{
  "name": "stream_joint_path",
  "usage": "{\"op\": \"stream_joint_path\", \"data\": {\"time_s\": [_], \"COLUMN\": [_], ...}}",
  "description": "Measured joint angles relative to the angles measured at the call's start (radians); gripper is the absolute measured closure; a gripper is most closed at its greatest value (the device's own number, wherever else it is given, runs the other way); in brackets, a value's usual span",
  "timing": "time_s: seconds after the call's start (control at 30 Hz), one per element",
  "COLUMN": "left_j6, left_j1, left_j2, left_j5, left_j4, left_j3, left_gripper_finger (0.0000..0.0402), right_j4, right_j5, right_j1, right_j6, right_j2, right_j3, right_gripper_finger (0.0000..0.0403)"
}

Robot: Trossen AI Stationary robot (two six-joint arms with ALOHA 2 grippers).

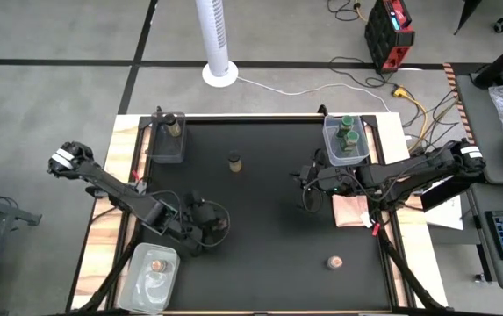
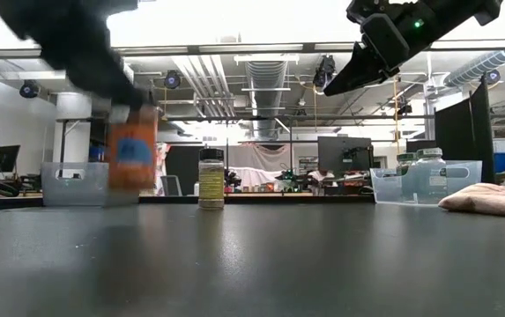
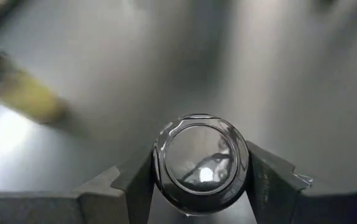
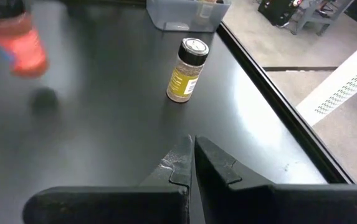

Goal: Sort spices by type
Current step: Put the bottom black spice bottle into the black bin

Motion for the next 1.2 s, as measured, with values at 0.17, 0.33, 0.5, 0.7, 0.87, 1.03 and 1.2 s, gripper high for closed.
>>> {"op": "stream_joint_path", "data": {"time_s": [0.17,0.33,0.5,0.7,0.87,1.03,1.2], "left_j6": [-0.168,-0.365,-0.489,-0.562,-0.641,-0.593,-0.357], "left_j1": [0.026,0.038,0.049,0.101,0.246,0.412,0.597], "left_j2": [-0.001,-0.008,-0.081,-0.236,-0.378,-0.448,-0.461], "left_j5": [-0.201,-0.413,-0.500,-0.506,-0.516,-0.504,-0.409], "left_j4": [-0.462,-0.901,-1.057,-1.055,-1.043,-0.938,-0.752], "left_j3": [0.248,0.439,0.460,0.334,0.217,0.130,0.088], "left_gripper_finger": [0.0216,0.0216,0.0216,0.0216,0.0216,0.0216,0.0216], "right_j4": [0.025,0.045,0.044,0.047,0.090,0.096,0.095], "right_j5": [0.000,-0.001,-0.001,-0.001,-0.002,-0.007,-0.007], "right_j1": [0.000,0.000,0.000,0.000,0.000,0.000,0.000], "right_j6": [-0.002,-0.003,-0.003,-0.004,-0.022,-0.022,-0.028], "right_j2": [0.000,0.000,0.000,0.000,0.000,0.000,0.000], "right_j3": [-0.001,-0.001,-0.001,-0.001,-0.002,-0.002,-0.002], "right_gripper_finger": [0.0394,0.0394,0.0394,0.0394,0.0394,0.0394,0.0394]}}
